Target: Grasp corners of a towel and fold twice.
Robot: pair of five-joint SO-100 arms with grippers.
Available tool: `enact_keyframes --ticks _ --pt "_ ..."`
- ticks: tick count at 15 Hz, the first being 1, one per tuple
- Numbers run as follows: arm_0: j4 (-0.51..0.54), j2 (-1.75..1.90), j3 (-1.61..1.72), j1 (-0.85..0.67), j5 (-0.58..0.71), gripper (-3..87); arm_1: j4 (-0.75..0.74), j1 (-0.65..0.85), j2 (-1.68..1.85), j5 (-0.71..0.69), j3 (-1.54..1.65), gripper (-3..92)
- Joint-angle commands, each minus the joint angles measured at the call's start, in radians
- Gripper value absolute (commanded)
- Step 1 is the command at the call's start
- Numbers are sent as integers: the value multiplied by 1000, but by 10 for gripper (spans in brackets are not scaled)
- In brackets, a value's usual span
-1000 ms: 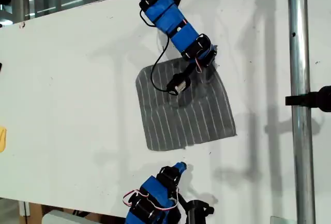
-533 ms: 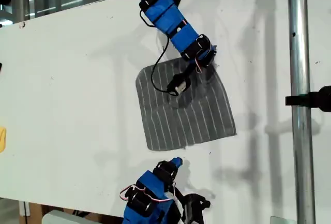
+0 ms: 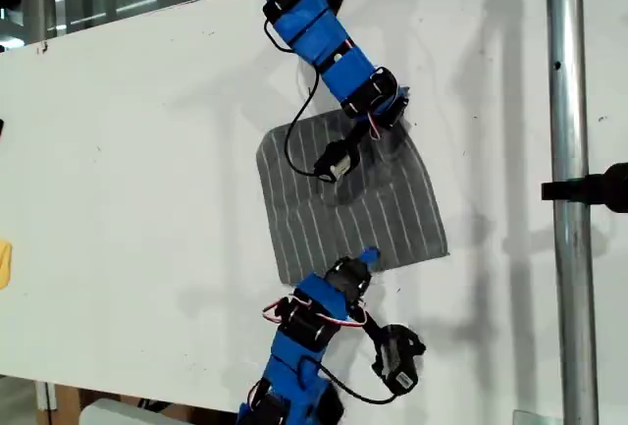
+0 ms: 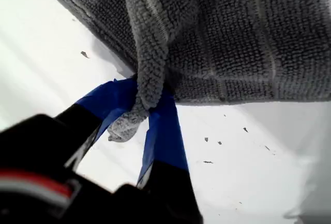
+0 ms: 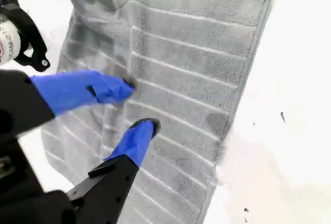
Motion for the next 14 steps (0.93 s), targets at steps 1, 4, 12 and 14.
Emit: enact_keyframes --ticks 1,4,12,14 --pt "-51 -3 -48 78 37 264 6 28 61 -11 -20 -2" --pt "-98 -31 -66 106 91 315 2 31 60 -14 -23 -2" --pt "-141 -253 -143 81 18 270 -6 34 54 -14 -23 -2" --pt "-172 -299 -152 92 -9 257 -9 38 48 -18 -23 -2"
